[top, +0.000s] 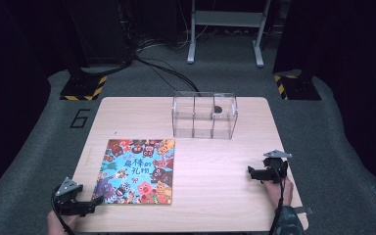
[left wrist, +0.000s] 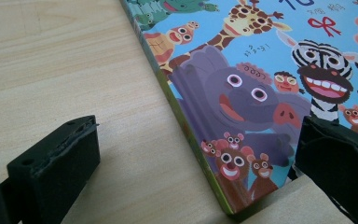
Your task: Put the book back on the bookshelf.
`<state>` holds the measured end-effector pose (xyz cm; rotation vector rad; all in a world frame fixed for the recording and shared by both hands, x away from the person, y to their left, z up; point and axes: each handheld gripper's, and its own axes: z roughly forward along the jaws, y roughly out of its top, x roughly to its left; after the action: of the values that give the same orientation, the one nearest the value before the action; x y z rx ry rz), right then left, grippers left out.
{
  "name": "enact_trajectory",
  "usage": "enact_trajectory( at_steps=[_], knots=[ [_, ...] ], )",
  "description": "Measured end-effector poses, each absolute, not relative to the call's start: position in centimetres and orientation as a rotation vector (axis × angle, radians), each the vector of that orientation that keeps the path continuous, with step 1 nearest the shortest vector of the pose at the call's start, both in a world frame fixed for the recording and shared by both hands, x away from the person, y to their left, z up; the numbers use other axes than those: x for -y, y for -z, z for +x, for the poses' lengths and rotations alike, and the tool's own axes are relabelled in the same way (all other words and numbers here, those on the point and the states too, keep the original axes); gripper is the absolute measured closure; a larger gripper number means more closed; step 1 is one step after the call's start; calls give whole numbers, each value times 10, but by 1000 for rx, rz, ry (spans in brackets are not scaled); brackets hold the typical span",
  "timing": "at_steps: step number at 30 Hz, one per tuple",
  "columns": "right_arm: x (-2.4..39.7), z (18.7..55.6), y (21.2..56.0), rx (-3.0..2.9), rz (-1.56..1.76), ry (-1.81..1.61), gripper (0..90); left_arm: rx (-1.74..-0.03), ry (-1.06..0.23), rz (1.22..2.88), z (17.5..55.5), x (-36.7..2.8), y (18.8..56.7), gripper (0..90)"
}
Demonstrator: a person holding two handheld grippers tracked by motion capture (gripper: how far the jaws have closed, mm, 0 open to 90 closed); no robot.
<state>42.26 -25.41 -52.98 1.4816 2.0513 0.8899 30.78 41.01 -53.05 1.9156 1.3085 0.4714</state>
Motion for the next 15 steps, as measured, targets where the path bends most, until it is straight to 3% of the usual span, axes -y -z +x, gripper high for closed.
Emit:
enact_trajectory(
  at_steps=[15],
  knots=[
    [254,422,530,-2055,1485,-889,0,-1331,-465,1908,334,-408,494,0]
  ],
)
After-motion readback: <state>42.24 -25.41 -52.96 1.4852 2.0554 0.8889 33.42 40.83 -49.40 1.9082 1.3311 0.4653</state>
